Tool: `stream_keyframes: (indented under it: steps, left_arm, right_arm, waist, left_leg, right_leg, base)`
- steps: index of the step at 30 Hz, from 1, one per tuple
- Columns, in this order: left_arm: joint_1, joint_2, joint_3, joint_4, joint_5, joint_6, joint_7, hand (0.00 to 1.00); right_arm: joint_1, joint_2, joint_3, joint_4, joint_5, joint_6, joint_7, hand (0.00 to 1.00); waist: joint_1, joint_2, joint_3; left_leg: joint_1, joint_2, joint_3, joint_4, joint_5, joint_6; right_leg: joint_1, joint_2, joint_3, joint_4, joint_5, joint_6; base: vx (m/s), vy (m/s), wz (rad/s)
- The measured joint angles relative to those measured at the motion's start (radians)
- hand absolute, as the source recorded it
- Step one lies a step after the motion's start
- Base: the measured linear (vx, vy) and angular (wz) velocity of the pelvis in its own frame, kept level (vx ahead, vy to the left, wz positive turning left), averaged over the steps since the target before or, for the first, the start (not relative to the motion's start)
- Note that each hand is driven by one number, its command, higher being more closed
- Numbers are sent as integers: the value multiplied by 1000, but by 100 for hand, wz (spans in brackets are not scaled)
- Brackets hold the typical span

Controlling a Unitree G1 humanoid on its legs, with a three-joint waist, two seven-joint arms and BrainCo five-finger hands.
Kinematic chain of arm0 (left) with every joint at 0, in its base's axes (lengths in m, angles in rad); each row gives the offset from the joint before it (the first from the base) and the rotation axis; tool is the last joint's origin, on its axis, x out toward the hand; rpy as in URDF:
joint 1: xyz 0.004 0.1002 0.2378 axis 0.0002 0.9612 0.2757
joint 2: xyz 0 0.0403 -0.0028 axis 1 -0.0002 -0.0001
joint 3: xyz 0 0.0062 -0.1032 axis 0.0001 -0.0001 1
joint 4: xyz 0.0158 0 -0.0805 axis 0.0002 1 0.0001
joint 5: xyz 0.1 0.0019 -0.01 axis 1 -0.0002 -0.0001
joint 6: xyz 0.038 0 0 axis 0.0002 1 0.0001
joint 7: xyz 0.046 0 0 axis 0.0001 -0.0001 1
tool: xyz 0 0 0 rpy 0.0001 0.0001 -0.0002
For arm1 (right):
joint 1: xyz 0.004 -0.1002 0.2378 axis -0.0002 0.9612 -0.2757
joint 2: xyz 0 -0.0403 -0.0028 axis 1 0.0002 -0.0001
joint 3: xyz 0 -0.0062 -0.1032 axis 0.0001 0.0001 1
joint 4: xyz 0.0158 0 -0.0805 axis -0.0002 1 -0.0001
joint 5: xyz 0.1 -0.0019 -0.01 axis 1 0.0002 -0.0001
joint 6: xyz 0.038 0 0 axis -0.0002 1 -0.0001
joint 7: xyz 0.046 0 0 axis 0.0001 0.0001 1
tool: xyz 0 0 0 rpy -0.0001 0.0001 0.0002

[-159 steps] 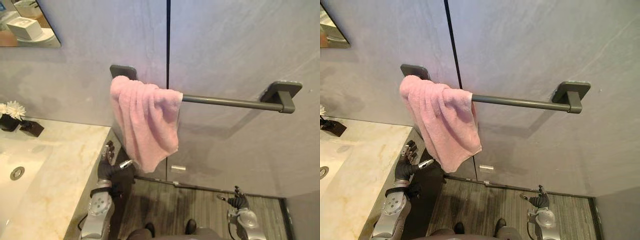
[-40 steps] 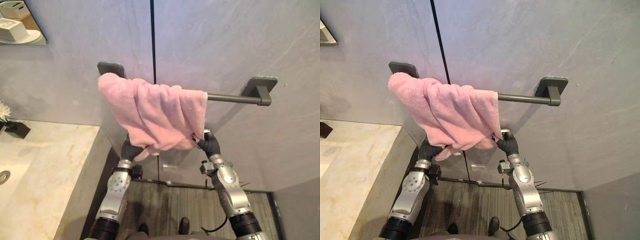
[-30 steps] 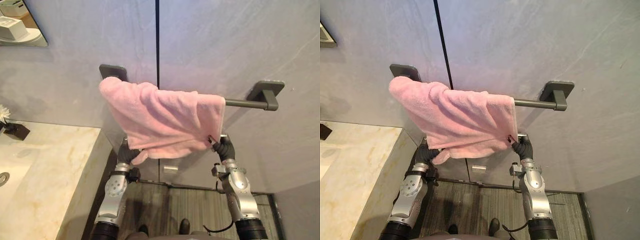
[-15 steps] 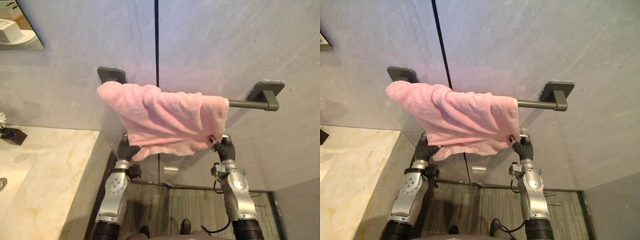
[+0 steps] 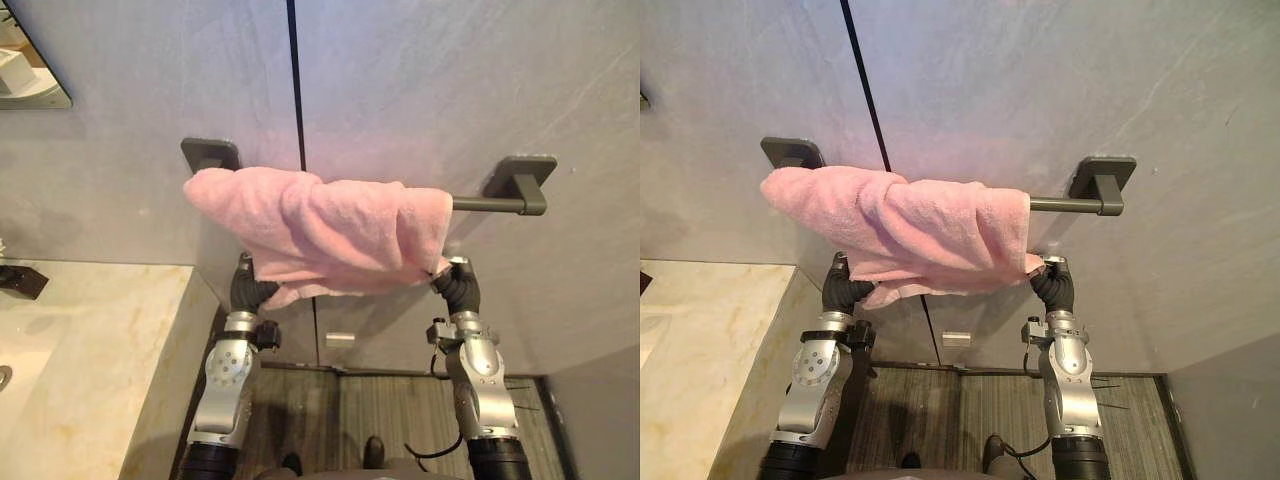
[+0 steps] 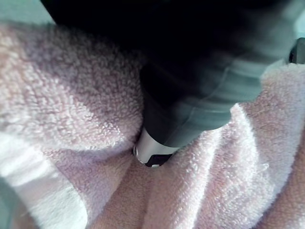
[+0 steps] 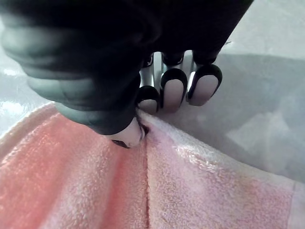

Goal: Organize washtable

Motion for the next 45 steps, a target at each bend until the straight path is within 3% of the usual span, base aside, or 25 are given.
stream_keyframes:
  steps: [4,8,15,22,23,24,28,31,35,41,45]
  left_arm:
    - [24,-9,0,42,-1,-1,0,100]
    - [35,-8,0,194,0,2,0,100]
    - [41,-7,8,271,-2,-3,0,100]
    - [24,-10,30,332,-3,-4,0,100]
    - [18,-11,35,337,-3,-4,0,100]
    - [18,-11,36,337,-3,-4,0,0]
    - [21,-12,54,361,-3,0,1,0]
    - [52,-10,89,376,-2,30,12,0]
    - [106,-10,118,341,-8,32,33,0]
    - [219,-23,219,271,-109,37,70,0]
    - [273,-57,227,207,-175,37,69,0]
  right_arm:
    - [20,6,-2,24,-18,1,0,100]
    - [41,6,-2,132,-88,5,2,100]
    - [34,6,-3,276,-109,-16,2,100]
    - [-5,6,-3,360,-126,-16,2,100]
    - [-9,8,-3,366,-126,-15,2,0]
    - [-9,8,-4,371,-126,-15,1,0]
    - [-9,8,-26,394,-126,-12,-2,0]
    - [12,8,-32,399,-126,26,-20,0]
    - [45,24,-79,388,-114,48,-51,0]
    - [149,33,-223,236,-42,48,-141,0]
    - [215,43,-225,156,-9,44,-160,0]
  waist:
    - [0,6,3]
    - [-1,7,4]
    - [-1,27,-20]
    - [-3,27,-35]
    - [-4,24,-36]
    - [-4,22,-35]
    - [-6,15,-33]
    - [-5,12,-34]
    - [-1,12,-32]
    - [4,0,-22]
    - [7,0,-22]
  left_leg:
    - [1,1,2,0,0,0]
    - [8,2,9,0,-3,-2]
    - [18,3,16,-1,-7,-5]
    - [35,4,14,-7,-6,-5]
    - [37,4,14,-7,-6,-5]
    - [42,4,13,-8,-6,-5]
    - [50,2,8,-11,-6,-5]
    - [52,3,4,-12,-6,-5]
    - [52,3,5,-18,-6,-5]
    - [63,7,7,-24,-10,-2]
    - [66,9,16,-17,-21,0]
  right_leg:
    - [0,1,3,-1,0,0]
    - [4,3,7,-2,0,0]
    - [18,5,14,-4,1,0]
    - [33,6,14,-6,1,0]
    - [35,6,13,-6,1,0]
    - [39,5,12,-6,1,0]
    - [53,5,6,-15,1,0]
    - [55,6,2,-25,2,0]
    - [55,6,-1,-29,2,1]
    - [63,1,2,-31,-2,4]
    - [72,-2,9,-30,-4,6]
  base:
    - [0,0,0]
    - [0,0,-2]
    - [-36,4,-4]
    - [-33,0,0]
    - [0,0,0]
    - [0,0,0]
    - [-13,5,3]
    - [15,2,4]
    - [8,1,2]
    - [-5,1,-1]
    - [-44,8,-6]
